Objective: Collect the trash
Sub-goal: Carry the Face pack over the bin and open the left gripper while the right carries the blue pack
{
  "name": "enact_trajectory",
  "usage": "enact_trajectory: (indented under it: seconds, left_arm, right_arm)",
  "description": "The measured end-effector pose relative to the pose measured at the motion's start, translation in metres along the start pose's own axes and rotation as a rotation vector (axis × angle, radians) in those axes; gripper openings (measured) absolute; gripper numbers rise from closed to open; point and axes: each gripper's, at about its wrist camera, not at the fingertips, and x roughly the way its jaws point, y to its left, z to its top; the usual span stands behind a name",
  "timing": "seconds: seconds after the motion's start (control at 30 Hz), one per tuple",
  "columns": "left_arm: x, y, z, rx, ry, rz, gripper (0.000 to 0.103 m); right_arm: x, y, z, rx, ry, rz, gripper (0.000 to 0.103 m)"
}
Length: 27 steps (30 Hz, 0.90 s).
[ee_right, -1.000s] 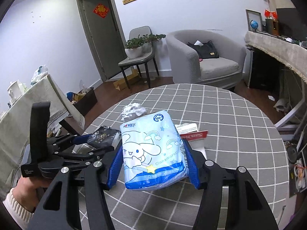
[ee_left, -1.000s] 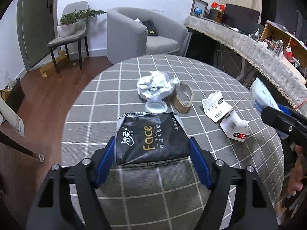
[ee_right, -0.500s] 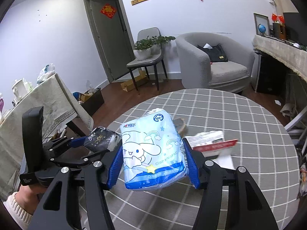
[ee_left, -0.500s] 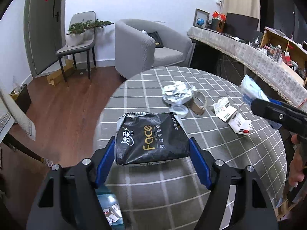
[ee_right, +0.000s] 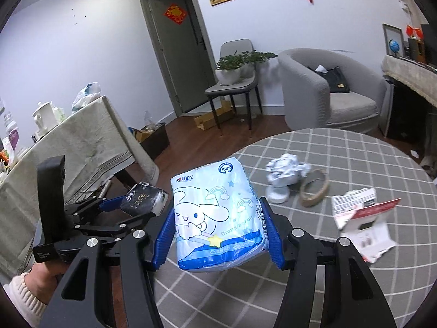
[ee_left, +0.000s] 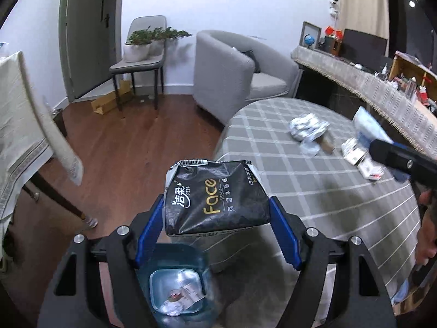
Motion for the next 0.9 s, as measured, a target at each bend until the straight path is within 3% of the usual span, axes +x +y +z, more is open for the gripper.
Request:
enact_trajectory:
  seconds: [0.2, 0.57, 0.9]
  left_arm:
    - [-0.008, 0.035, -0.017, -0.03, 0.024, 0.023, 0.076]
    - [0.005, 0.091, -0.048, -0.115, 0.136, 0.047, 0.076]
    - [0.04, 0.124, -0.091, -0.139, 0.305, 0.041, 0.076]
  right_arm:
    - [0.014, 0.027, -0.005, -0.011, 0.009, 0.043, 0.059]
    - [0.05, 0.083, -0.009, -0.083, 0.053, 0.098, 0.059]
    - [0.081, 0.119, -0.013, -0.114, 0.107, 0.144, 0.059]
